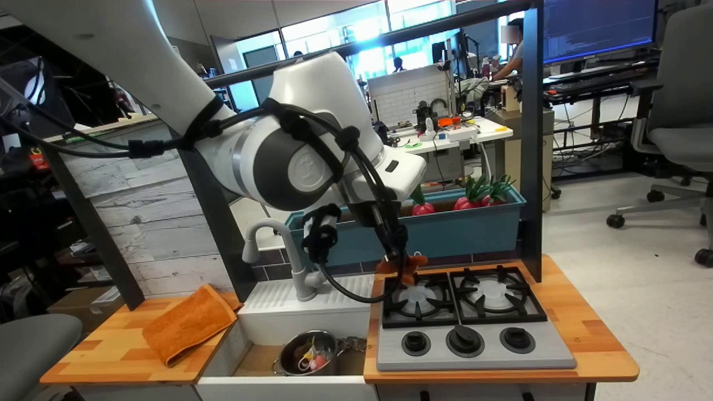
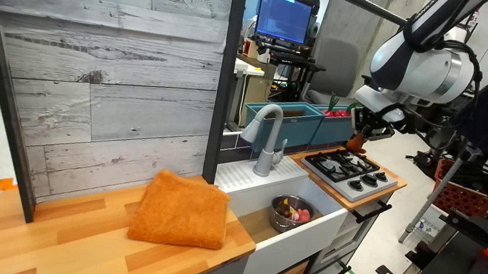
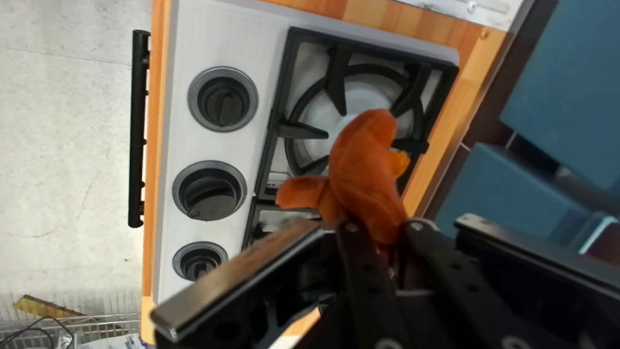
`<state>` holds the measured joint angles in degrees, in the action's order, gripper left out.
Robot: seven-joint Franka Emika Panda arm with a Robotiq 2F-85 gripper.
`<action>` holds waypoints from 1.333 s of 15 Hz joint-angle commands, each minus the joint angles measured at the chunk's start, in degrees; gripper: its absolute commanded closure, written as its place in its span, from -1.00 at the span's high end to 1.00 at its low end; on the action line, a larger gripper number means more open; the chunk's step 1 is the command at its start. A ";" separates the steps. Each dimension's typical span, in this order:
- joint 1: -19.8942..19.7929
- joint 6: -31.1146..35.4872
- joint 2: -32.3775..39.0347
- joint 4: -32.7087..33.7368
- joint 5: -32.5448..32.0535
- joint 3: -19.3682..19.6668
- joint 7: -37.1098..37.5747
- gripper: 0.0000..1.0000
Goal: Use the towel to wipe the table, then put the dolls on the stove
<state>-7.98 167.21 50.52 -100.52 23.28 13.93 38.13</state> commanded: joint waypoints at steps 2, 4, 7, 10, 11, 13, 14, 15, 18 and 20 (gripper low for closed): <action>-0.25 0.97 4.58 6.36 2.36 0.70 7.82 -0.94; -0.56 1.38 5.24 7.07 2.01 0.26 9.88 -0.25; -1.18 0.45 3.75 4.85 0.71 -2.04 7.88 0.15; -1.98 0.85 0.46 0.43 -0.10 -5.57 2.08 0.61; -1.89 1.37 -0.60 -1.20 0.13 -6.30 0.38 0.73; -2.00 2.88 -3.50 -5.13 0.70 -7.95 -3.31 0.98; -2.38 2.24 -5.30 -7.23 0.41 -9.00 -5.98 1.00; -2.82 -0.01 -7.78 -9.89 -0.38 -10.00 -9.55 1.00; -2.25 -6.48 -12.47 -14.49 -1.08 -9.44 -15.57 1.00; -0.91 -10.48 -13.40 -15.06 -3.48 -7.75 -18.45 1.00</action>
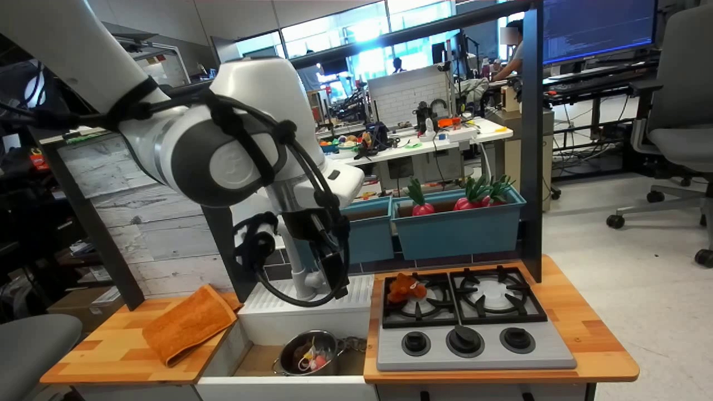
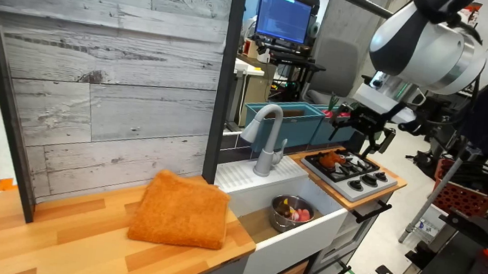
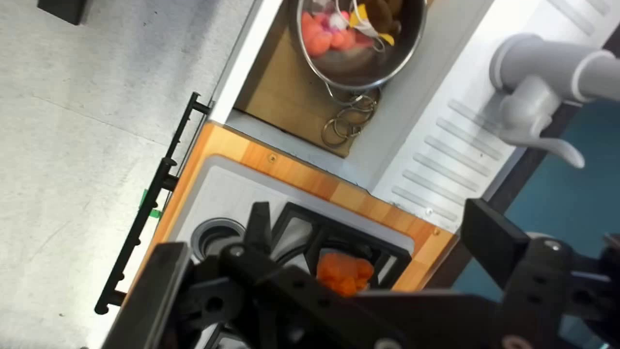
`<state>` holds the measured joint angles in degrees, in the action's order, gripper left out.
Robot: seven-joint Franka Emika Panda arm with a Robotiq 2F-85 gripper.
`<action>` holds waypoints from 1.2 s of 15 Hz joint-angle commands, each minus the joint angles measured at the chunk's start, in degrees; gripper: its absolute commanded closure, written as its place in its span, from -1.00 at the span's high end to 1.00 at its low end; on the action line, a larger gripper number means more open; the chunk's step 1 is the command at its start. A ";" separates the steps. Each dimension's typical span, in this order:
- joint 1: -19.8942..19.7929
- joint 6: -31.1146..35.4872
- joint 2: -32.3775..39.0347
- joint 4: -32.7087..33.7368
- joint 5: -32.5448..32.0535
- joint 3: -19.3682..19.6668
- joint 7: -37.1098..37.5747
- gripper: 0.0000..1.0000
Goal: Use the towel to wipe the table, then put the dolls on the stove
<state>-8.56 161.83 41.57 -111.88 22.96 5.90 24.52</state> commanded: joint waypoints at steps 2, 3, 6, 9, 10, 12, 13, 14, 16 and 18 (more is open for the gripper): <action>-0.48 -8.05 -4.81 -3.43 -5.30 -0.28 -8.39 1.00; 0.06 -5.44 -2.82 -2.01 -3.59 0.35 -4.94 1.00; 0.00 -6.73 -3.16 -2.26 -4.64 0.09 -7.12 1.00; 2.16 -12.21 -3.45 -5.46 -13.28 3.65 -10.70 1.00; -0.34 -12.03 -4.26 -6.34 -13.12 1.76 -15.44 1.00; -1.37 -12.46 -4.04 -6.48 -15.05 1.70 -20.80 1.00; -1.90 -12.53 -3.72 -6.32 -16.08 1.65 -23.44 1.00; -2.45 -12.75 -3.30 -5.79 -17.07 1.50 -26.00 1.00; -2.79 -13.91 -2.91 -4.95 -19.62 1.62 -30.05 1.00; -3.17 -14.89 -3.02 -4.37 -22.28 1.51 -34.11 1.00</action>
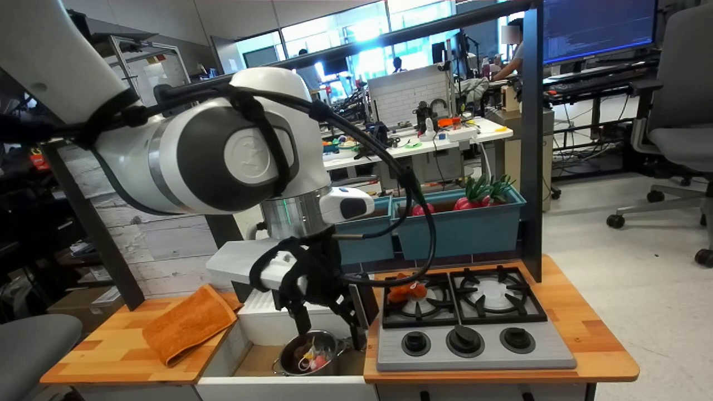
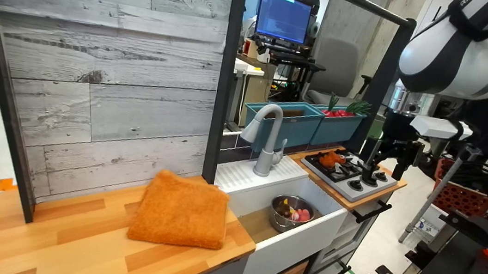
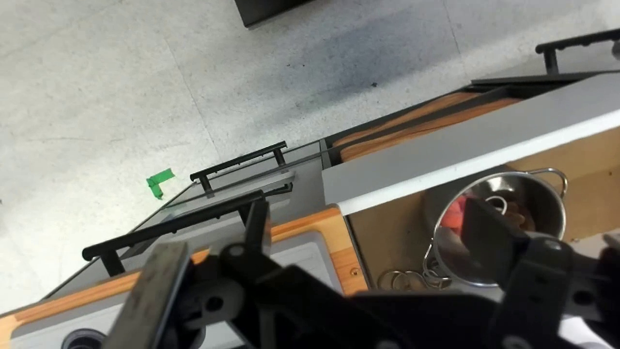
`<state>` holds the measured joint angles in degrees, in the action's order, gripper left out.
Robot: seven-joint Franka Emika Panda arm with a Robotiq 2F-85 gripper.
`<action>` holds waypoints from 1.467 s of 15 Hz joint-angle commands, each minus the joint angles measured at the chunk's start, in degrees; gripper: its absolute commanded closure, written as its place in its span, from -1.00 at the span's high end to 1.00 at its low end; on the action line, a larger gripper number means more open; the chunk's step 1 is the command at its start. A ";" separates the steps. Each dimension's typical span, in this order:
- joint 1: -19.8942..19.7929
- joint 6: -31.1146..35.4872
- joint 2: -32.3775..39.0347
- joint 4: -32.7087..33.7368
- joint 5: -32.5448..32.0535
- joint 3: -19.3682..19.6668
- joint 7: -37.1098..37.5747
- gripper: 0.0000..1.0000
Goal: Use the towel to wipe the table, then put the dolls on the stove
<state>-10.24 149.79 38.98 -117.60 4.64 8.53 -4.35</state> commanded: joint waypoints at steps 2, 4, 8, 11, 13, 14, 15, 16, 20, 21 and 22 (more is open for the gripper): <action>-2.45 -3.20 -0.84 1.67 -5.65 -2.24 -9.95 1.00; -1.71 -1.50 -0.16 1.04 -4.65 -1.83 -7.81 1.00; -1.61 -2.95 0.27 2.77 -5.10 -2.78 -9.39 1.00; 1.80 -3.18 3.73 7.92 -6.00 -3.37 -6.25 1.00; 6.24 -4.80 8.21 14.60 -7.59 -2.66 -1.09 1.00; 8.24 -6.33 10.47 18.09 -8.63 -2.08 1.22 1.00; 10.06 -7.12 13.04 21.75 -9.35 -1.85 3.19 1.00; 12.04 -8.80 15.14 24.70 -10.25 -1.32 5.36 1.00; 15.87 -18.78 24.20 37.00 -11.30 -1.13 10.64 1.00; 15.99 -21.33 26.43 40.02 -11.17 -1.28 11.18 1.00; 15.85 -23.61 28.44 42.88 -11.06 -1.54 11.11 1.00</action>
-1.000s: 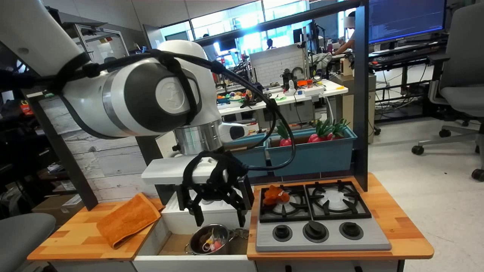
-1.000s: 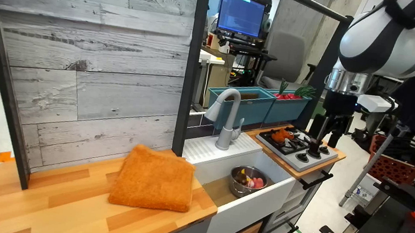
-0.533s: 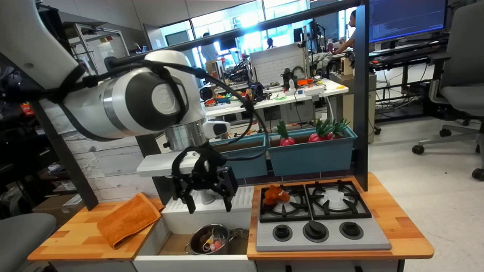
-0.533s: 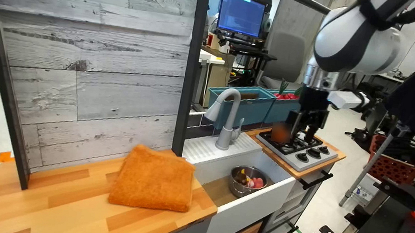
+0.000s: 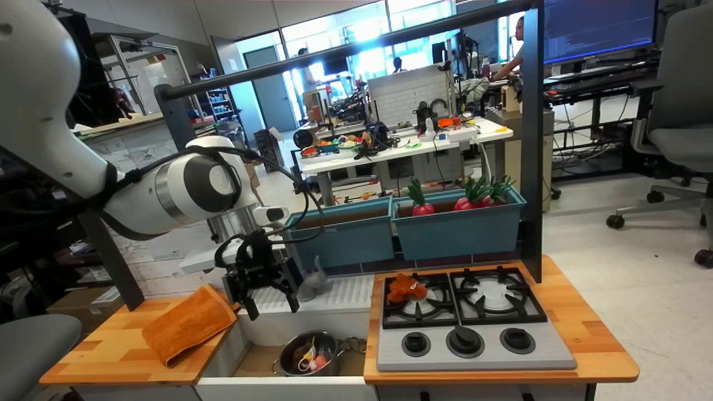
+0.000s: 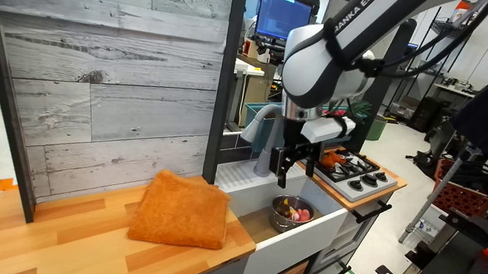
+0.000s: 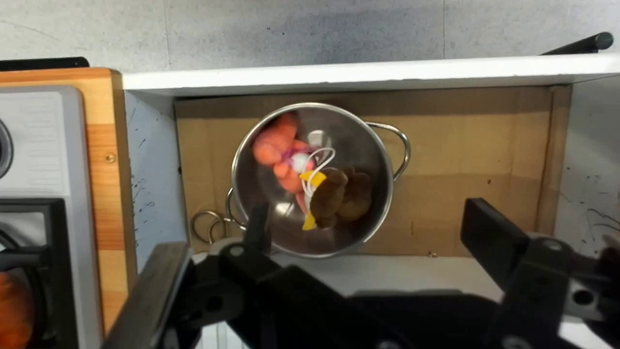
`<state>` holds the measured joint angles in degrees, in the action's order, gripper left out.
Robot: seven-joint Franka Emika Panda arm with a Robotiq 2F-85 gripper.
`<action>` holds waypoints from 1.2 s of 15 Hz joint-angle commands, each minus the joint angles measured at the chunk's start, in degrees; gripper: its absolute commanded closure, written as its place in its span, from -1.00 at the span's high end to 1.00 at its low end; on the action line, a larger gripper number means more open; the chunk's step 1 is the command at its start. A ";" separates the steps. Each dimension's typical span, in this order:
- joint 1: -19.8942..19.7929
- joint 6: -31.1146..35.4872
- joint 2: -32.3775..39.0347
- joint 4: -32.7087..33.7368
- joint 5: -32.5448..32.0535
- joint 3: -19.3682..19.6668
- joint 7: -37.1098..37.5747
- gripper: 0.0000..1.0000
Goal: Use the towel to wipe the table, then put the dolls on the stove
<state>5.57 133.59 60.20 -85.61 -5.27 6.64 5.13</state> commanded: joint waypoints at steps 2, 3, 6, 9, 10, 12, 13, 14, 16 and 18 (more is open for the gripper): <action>-0.31 -4.43 4.41 5.99 -0.77 -0.63 0.85 1.00; -0.36 -4.69 5.69 7.41 -0.76 -0.62 0.84 1.00; -0.74 -2.45 6.30 6.74 -0.77 -0.67 0.54 1.00; -1.01 3.00 7.59 4.97 -1.37 0.37 1.03 1.00; -1.36 5.19 7.88 3.99 -1.31 0.72 1.03 1.00; -2.38 8.48 8.29 2.19 -0.84 1.16 0.75 1.00; -2.87 9.93 8.68 1.65 -0.67 1.36 0.64 1.00; -3.28 10.96 8.97 1.34 -0.57 1.54 0.59 1.00; -3.98 13.01 9.42 0.96 -0.36 1.44 0.33 0.50; -4.10 15.00 9.38 0.59 -0.33 1.27 0.30 0.31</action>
<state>1.67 145.36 69.67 -84.41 -5.30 8.19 5.56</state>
